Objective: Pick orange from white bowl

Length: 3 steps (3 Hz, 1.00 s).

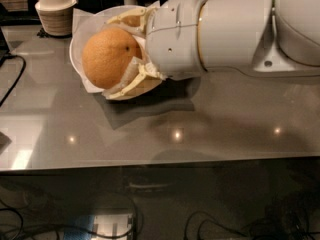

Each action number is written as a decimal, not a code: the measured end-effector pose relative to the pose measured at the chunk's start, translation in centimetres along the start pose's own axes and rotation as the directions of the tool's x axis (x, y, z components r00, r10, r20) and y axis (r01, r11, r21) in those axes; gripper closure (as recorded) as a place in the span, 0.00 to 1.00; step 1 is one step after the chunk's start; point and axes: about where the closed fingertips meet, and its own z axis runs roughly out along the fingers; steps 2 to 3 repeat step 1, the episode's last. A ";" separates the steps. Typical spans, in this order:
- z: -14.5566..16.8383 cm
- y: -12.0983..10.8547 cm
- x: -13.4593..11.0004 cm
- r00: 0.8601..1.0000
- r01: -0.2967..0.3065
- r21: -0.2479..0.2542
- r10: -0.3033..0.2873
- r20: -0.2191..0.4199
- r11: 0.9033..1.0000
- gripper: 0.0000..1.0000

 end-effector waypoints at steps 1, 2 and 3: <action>0.1 0.0 -0.3 1.000 0.006 -0.001 -0.006 0.002 1.000 1.00; 0.1 0.0 -0.3 1.000 0.006 -0.001 -0.006 0.002 1.000 1.00; 0.1 0.0 -0.3 1.000 0.006 -0.001 -0.006 0.002 1.000 1.00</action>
Offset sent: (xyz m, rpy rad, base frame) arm 0.0000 0.0000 0.0000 0.0000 0.0000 0.0000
